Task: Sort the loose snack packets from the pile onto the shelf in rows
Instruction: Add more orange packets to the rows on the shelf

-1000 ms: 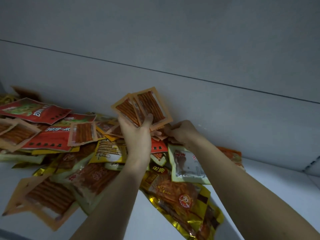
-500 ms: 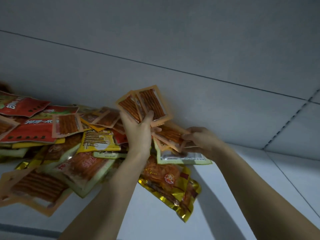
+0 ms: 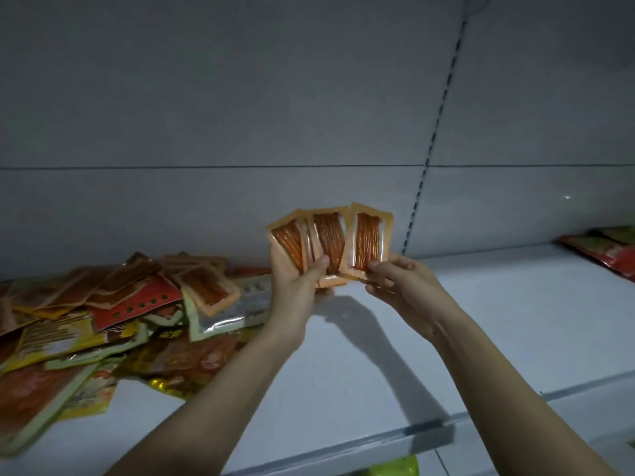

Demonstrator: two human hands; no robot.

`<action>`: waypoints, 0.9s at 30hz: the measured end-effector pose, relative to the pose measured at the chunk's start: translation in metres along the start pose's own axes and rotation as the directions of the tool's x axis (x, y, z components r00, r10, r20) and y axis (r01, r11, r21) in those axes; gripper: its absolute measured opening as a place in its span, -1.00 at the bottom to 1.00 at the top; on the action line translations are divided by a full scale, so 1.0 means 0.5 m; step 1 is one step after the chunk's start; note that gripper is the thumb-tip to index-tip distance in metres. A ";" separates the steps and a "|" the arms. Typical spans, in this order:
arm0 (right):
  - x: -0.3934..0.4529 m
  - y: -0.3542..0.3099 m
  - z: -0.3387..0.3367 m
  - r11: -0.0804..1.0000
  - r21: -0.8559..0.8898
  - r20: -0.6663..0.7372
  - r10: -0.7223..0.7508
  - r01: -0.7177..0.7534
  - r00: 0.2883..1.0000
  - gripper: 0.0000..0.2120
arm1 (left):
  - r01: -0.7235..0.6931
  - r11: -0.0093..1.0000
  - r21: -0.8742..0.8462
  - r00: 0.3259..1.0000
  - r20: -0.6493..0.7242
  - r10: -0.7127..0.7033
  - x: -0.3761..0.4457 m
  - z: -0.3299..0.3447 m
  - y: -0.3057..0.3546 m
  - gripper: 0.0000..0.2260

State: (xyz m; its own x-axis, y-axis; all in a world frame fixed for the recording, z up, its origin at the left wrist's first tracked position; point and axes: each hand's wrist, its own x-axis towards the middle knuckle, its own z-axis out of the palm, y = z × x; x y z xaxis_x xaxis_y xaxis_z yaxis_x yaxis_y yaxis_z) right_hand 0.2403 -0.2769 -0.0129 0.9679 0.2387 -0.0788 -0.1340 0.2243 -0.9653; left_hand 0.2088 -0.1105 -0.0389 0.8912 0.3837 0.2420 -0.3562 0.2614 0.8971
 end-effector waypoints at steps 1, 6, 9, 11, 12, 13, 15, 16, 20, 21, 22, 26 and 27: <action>-0.011 -0.005 -0.030 0.999 -0.051 -0.009 -0.014 0.014 1.000 -0.88 | 0.005 1.000 0.010 0.999 0.032 -0.006 -0.014 0.036 -0.011 -0.51; -0.076 -0.039 -0.218 0.955 -0.296 -0.085 -0.058 0.031 0.995 -0.88 | 0.100 0.995 0.008 0.984 0.149 -0.100 -0.094 0.213 -0.073 -0.55; -0.127 -0.086 -0.380 0.936 -0.353 -0.086 -0.037 0.005 0.996 -0.86 | 0.145 0.988 0.051 0.956 0.251 -0.153 -0.160 0.354 -0.105 -0.53; -0.149 -0.110 -0.454 0.914 -0.405 -0.085 -0.030 -0.007 0.996 -0.83 | 0.156 0.986 0.058 0.942 0.290 -0.166 -0.185 0.418 -0.121 -0.47; -0.154 -0.118 -0.468 0.903 -0.428 -0.097 -0.025 -0.019 0.995 -0.82 | 0.160 0.986 0.052 0.937 0.307 -0.168 -0.189 0.432 -0.125 -0.45; -0.170 -0.129 -0.501 0.899 -0.438 -0.114 -0.025 -0.027 0.993 -0.82 | 0.174 0.984 0.044 0.930 0.322 -0.179 -0.203 0.466 -0.133 -0.44; -0.204 -0.152 -0.586 0.899 -0.437 -0.155 -0.036 -0.036 0.987 -0.79 | 0.209 0.977 0.027 0.919 0.336 -0.206 -0.238 0.549 -0.157 -0.44; -0.220 -0.160 -0.627 0.900 -0.436 -0.182 -0.050 -0.035 0.982 -0.78 | 0.220 0.975 0.014 0.915 0.343 -0.212 -0.257 0.590 -0.168 -0.44; -0.267 -0.191 -0.765 0.916 -0.399 -0.222 -0.127 0.029 0.967 -0.80 | 0.245 0.969 -0.036 0.915 0.340 -0.218 -0.317 0.726 -0.222 -0.43; -0.275 -0.200 -0.796 0.924 -0.380 -0.229 -0.143 0.047 0.963 -0.80 | 0.255 0.967 -0.027 0.910 0.345 -0.230 -0.327 0.757 -0.235 -0.42; -0.281 -0.209 -0.828 0.929 -0.364 -0.241 -0.154 0.058 0.958 -0.80 | 0.264 0.964 -0.014 0.903 0.355 -0.242 -0.335 0.790 -0.248 -0.43; -0.284 -0.238 -0.962 0.935 -0.345 -0.273 -0.179 0.077 0.945 -0.82 | 0.323 0.945 -0.044 0.869 0.410 -0.278 -0.345 0.921 -0.290 -0.59; -0.279 -0.245 -0.995 0.936 -0.345 -0.284 -0.179 0.074 0.942 -0.82 | 0.338 0.940 -0.052 0.861 0.421 -0.286 -0.344 0.953 -0.301 -0.62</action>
State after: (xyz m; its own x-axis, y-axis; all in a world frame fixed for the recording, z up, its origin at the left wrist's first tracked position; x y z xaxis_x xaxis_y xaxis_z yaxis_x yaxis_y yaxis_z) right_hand 0.2277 -0.8078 -0.0079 0.9961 -0.0835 0.0279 0.0195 -0.0989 -0.9949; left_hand 0.2431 -0.6379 -0.0394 0.9873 -0.1174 0.1074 -0.0484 0.4216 0.9055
